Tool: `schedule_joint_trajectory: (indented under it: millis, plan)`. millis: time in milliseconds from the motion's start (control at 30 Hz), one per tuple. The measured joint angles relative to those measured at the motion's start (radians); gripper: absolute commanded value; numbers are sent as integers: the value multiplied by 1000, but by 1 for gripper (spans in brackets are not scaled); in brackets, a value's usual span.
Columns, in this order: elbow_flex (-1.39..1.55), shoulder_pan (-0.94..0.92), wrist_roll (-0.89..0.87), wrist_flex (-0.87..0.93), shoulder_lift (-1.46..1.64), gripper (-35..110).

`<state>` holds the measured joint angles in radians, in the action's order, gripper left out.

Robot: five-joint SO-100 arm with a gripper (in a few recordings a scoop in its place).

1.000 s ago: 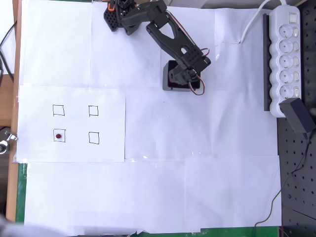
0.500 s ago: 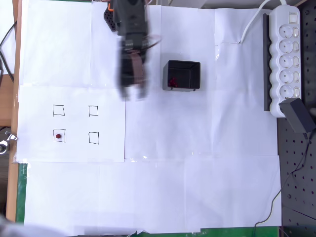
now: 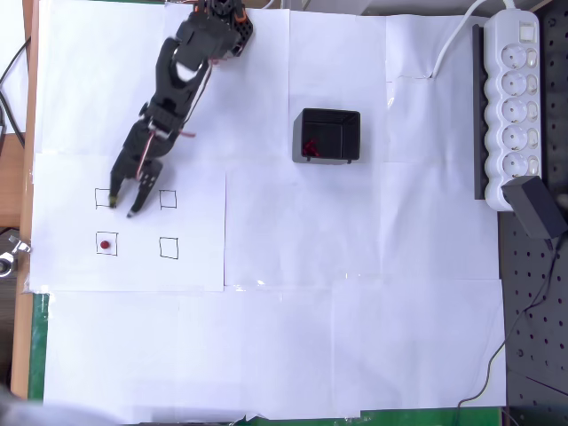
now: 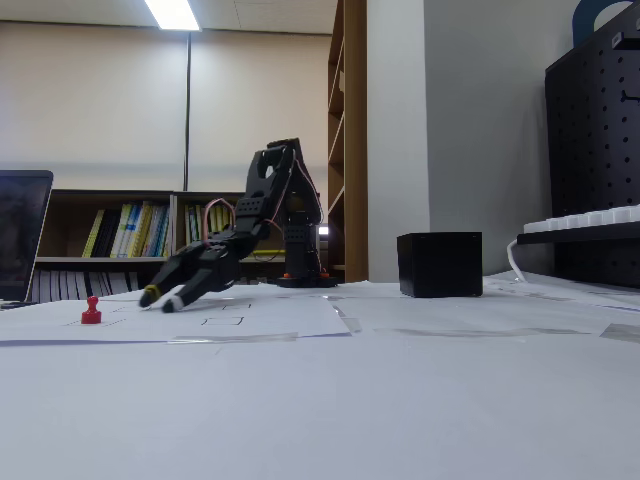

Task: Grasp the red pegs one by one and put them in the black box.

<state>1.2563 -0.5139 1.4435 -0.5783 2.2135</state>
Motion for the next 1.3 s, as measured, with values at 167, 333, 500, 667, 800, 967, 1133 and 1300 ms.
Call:
schedule_joint_trajectory:
  millis: [167, 333, 500, 667, 800, 967, 1133, 1300]
  plan:
    - [130, 9, 37, -29, 109, 13]
    - [225, 18, 55, -66, 198, 13]
    - [319, 44, 69, -67, 259, 12]
    - [373, 52, 69, -61, 293, 13]
    - [414, 61, 72, -48, 307, 13]
    - [446, 71, 81, -34, 322, 11]
    - [465, 83, 78, -3, 322, 5]
    - [469, 95, 87, 6, 322, 0]
